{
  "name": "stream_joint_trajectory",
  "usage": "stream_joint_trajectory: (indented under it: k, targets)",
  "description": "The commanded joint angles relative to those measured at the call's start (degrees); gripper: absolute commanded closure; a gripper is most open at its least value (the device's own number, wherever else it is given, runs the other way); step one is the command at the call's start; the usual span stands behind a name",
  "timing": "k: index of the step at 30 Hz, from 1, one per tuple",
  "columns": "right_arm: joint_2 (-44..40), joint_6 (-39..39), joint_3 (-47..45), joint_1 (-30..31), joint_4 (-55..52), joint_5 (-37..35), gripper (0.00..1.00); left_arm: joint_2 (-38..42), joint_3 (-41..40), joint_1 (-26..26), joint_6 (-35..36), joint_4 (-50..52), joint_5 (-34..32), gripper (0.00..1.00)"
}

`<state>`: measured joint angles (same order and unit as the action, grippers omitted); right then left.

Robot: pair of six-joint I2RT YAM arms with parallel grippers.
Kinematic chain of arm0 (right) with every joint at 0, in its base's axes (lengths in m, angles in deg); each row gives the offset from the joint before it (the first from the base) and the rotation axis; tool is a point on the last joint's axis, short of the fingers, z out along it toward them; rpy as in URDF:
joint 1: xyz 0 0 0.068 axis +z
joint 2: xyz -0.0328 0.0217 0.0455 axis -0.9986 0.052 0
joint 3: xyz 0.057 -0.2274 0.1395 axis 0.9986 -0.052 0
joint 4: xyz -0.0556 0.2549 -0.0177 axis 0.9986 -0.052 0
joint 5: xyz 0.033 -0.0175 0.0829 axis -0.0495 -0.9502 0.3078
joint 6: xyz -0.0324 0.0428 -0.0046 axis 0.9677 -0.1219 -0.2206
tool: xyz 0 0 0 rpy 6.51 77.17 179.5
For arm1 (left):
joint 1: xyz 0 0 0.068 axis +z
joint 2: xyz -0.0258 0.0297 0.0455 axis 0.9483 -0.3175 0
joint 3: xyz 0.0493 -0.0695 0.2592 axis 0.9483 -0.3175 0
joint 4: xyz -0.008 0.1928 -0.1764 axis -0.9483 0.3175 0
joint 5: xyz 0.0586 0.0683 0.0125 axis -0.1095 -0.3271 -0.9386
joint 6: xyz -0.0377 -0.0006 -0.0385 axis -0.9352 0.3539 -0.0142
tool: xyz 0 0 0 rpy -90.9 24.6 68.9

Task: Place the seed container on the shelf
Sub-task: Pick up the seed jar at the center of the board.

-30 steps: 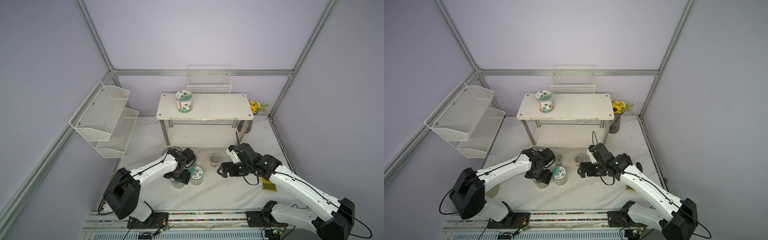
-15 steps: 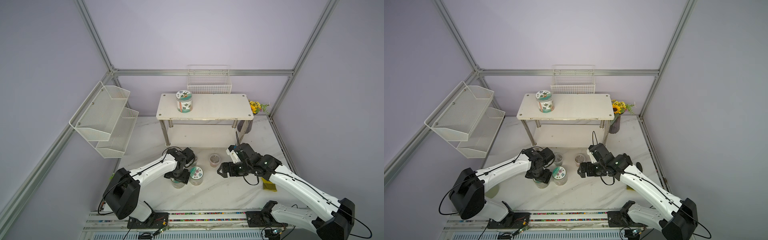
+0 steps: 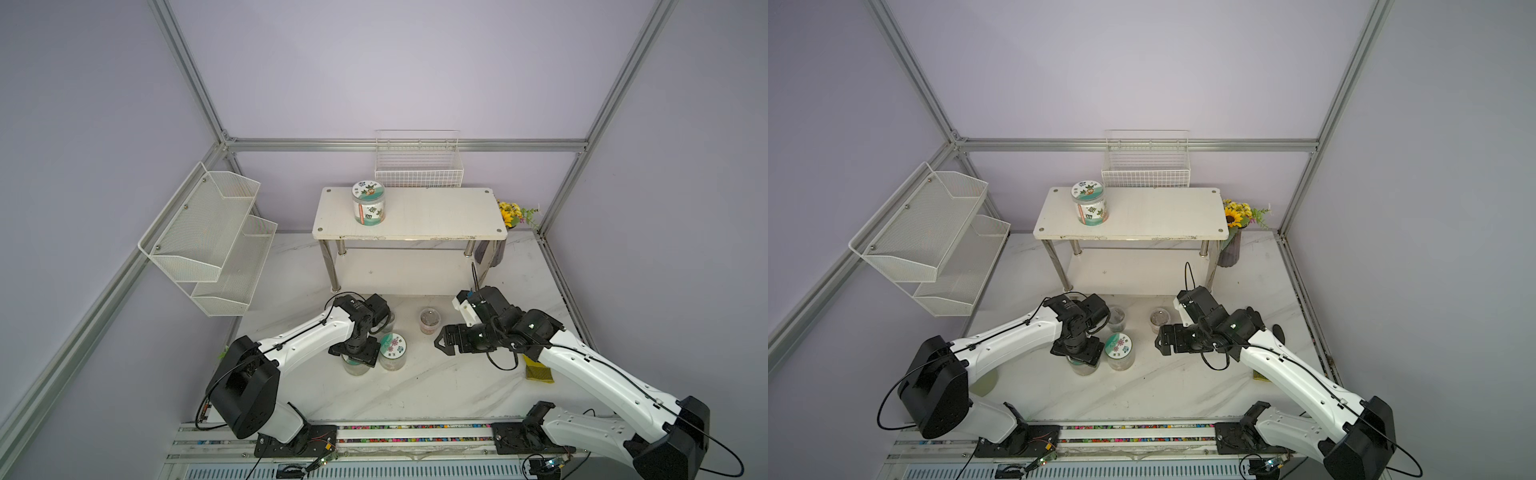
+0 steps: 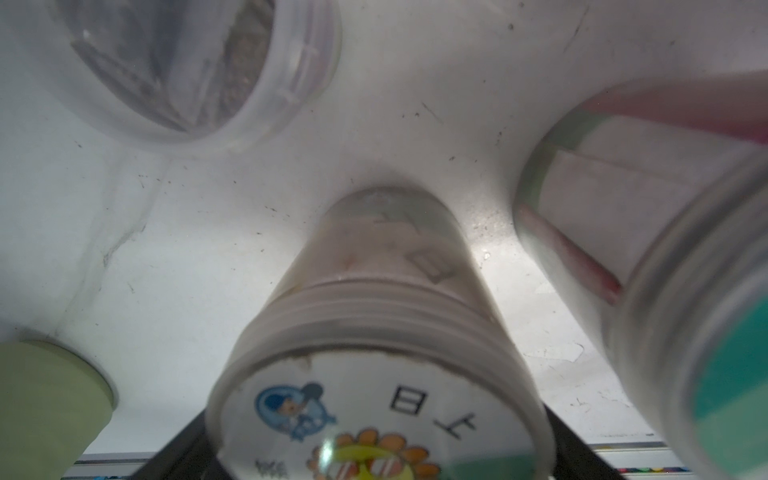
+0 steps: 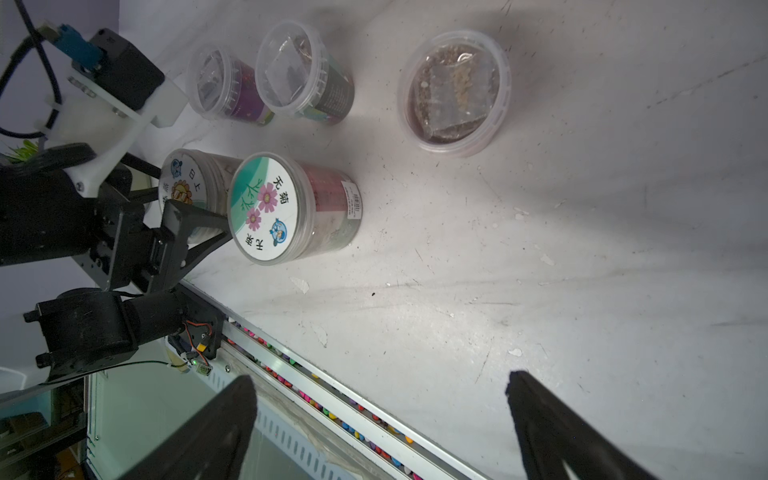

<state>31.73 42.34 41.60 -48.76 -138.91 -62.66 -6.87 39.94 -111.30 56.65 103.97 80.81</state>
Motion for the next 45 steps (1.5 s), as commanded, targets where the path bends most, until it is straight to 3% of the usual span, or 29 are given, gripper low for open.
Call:
stream_joint_trajectory:
  k: [1,8,17,23,27,37,45]
  targets:
    - [-0.5,0.7,0.8,0.0,0.8,-0.9,0.03,2.6,2.8,0.2,1.0,2.2,-0.6,0.39]
    - [-0.9,1.6,0.4,0.1,2.5,-1.0,0.03,6.7,6.1,0.2,1.9,6.5,-0.6,0.51]
    - [-6.4,5.4,-1.6,0.7,9.4,-4.1,0.05,8.7,13.2,0.3,5.0,13.1,-0.6,0.56]
    - [-17.2,12.8,-8.1,8.5,21.9,-11.2,0.06,9.3,19.0,0.3,8.1,16.3,0.1,0.55]
    - [-19.9,18.0,-11.8,13.9,28.0,-14.1,0.06,8.7,23.1,0.2,10.5,18.1,1.4,0.55]
    - [-19.6,25.2,-18.2,21.4,42.1,-14.9,0.06,7.9,30.5,0.2,13.1,21.8,3.0,0.55]
    - [-10.1,31.9,-21.4,34.2,56.0,-20.4,0.02,7.5,33.0,0.2,13.5,22.2,3.6,0.56]
